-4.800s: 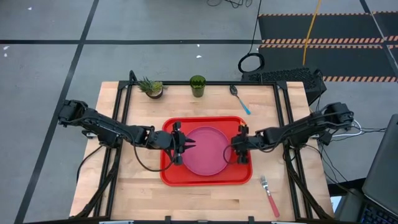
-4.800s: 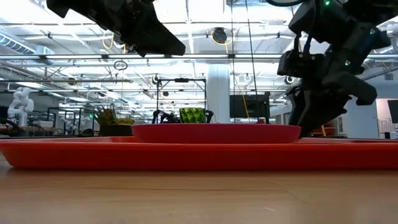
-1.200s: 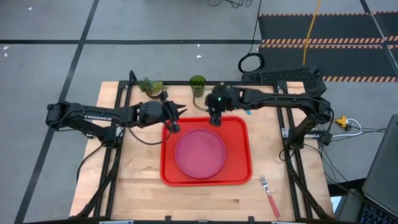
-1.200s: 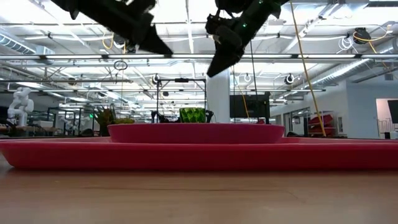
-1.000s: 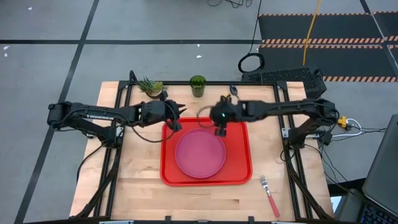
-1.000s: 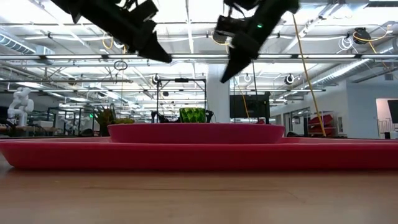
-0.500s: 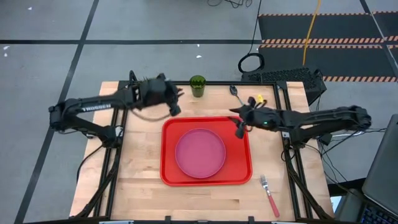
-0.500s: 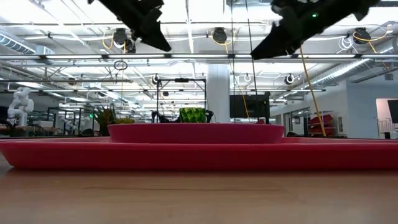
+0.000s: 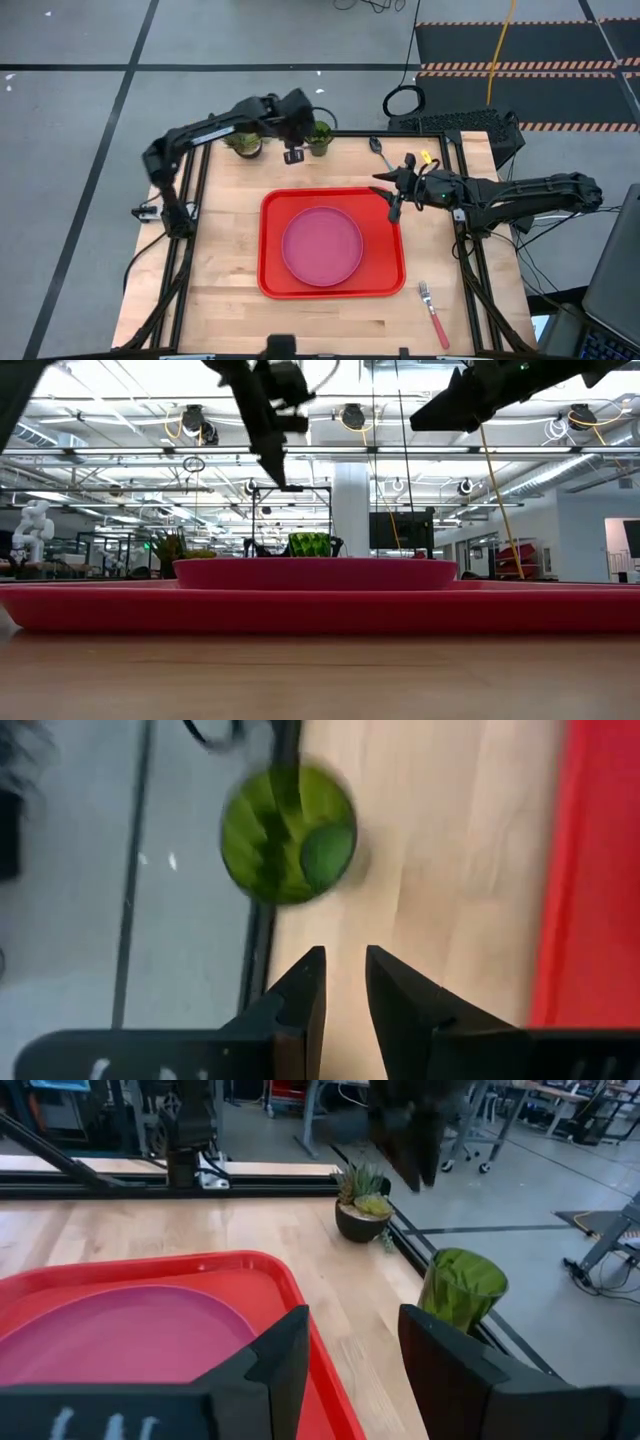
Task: Pick and place plate/cup/fork/spoon on tray
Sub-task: Put the green cup on the red serving tray to the top left of the pink plate
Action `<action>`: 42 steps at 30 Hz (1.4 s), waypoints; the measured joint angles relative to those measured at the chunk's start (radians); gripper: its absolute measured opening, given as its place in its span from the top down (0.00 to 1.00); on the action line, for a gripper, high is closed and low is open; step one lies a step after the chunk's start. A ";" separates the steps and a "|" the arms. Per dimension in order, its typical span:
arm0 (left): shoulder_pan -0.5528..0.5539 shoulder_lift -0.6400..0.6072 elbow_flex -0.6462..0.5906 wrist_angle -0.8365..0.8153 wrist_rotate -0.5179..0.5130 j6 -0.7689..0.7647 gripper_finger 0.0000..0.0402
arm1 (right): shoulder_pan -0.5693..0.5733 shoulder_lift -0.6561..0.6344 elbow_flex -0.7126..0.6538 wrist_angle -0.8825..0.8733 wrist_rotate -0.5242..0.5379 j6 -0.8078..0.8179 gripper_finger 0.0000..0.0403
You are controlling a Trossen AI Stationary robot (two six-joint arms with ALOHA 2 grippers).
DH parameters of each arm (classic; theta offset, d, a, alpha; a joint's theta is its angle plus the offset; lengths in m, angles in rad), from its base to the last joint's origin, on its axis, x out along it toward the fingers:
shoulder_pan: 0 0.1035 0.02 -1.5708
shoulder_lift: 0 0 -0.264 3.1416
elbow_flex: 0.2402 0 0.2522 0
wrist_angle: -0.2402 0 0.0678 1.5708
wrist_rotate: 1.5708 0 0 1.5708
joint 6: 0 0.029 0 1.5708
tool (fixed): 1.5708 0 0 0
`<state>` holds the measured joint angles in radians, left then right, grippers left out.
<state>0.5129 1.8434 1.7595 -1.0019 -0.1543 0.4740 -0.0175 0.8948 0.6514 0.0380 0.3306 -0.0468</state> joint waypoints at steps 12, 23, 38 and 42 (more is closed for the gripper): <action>0.048 0.166 0.148 -0.032 0.004 0.128 0.80 | 0.000 0.002 0.000 -0.030 -0.026 -0.017 0.63; 0.043 0.179 0.148 -0.046 0.074 0.275 0.80 | 0.000 0.005 0.000 -0.100 -0.025 0.043 0.63; 0.030 0.234 0.148 -0.026 0.024 0.372 0.80 | 0.000 0.005 0.000 -0.149 -0.047 0.114 0.63; 0.030 0.232 0.148 -0.021 0.022 0.381 0.80 | 0.000 0.005 0.000 -0.156 -0.049 0.137 0.63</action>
<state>0.5426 2.0753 1.9072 -1.0229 -0.1323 0.8550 -0.0170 0.9001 0.6514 -0.1177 0.2821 0.0901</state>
